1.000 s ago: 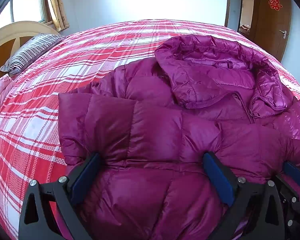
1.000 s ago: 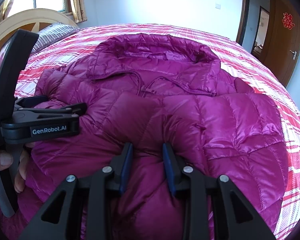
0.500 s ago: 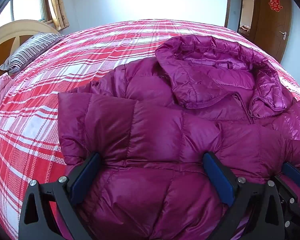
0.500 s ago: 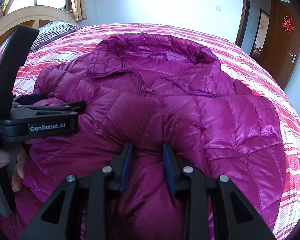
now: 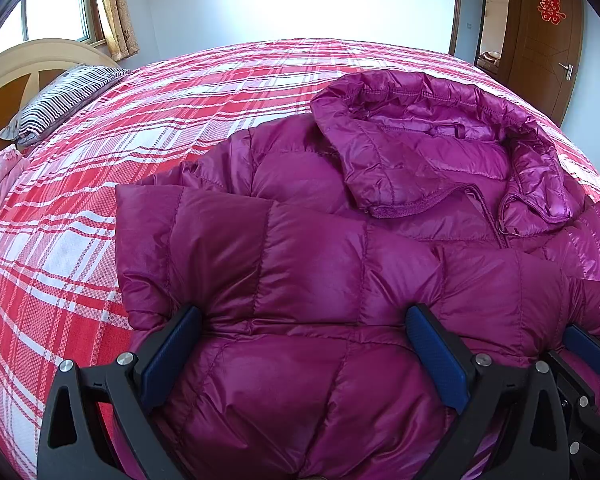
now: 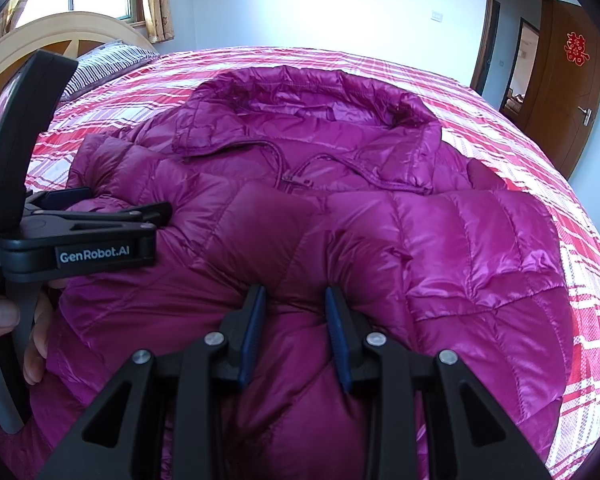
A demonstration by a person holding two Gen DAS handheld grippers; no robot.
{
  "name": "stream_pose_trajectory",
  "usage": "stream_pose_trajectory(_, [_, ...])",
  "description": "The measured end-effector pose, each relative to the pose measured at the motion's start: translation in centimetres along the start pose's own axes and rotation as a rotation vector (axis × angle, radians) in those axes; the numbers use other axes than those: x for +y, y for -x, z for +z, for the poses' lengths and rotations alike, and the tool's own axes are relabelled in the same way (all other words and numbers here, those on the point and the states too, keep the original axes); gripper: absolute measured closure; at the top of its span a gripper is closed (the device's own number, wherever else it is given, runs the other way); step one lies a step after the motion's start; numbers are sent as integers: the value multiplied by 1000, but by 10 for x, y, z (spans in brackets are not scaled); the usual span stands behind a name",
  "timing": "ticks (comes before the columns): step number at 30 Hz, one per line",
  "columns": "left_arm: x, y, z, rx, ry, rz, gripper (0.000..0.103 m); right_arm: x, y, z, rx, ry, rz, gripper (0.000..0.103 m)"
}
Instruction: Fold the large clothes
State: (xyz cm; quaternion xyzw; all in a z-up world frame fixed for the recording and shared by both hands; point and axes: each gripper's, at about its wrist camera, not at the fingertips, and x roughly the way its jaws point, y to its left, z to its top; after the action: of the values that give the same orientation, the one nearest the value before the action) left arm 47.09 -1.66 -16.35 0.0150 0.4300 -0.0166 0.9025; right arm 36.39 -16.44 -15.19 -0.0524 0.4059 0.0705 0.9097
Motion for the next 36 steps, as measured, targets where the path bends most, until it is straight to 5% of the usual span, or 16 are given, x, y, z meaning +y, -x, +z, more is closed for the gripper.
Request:
stream_pose_trajectory(10, [3, 1, -1, -7, 8, -10, 1, 5, 0, 0, 5, 15, -11, 69])
stream_pose_trajectory(16, [3, 3, -2, -12, 12, -16, 1, -33, 12, 22, 40, -67, 205, 67])
stream_pose_trajectory(17, [3, 3, -2, -12, 13, -17, 1, -43, 19, 33, 12, -79, 205, 66])
stream_pose_trajectory(19, [3, 3, -2, -13, 12, -17, 1, -58, 29, 61, -54, -57, 158, 44])
stream_pose_trajectory(21, [5, 3, -3, -14, 13, -19, 1, -72, 22, 93, -78, -23, 102, 37])
stream_pose_trajectory(30, [7, 3, -3, -17, 18, -25, 1, -75, -76, 179, 171, 233, 143, 39])
stream_pose_trajectory(32, [6, 3, -3, -17, 17, -24, 1, -72, -97, 183, 226, 305, 117, 52])
stream_pose_trajectory(33, [7, 3, -4, -18, 17, -24, 1, -71, -103, 186, 234, 339, 83, 76])
stream_pose_trajectory(34, [7, 3, -4, -18, 18, -25, 1, -71, -106, 190, 249, 354, 85, 87])
stream_pose_trajectory(36, [6, 3, -4, -18, 18, -25, 1, -69, -99, 192, 226, 393, 77, 91])
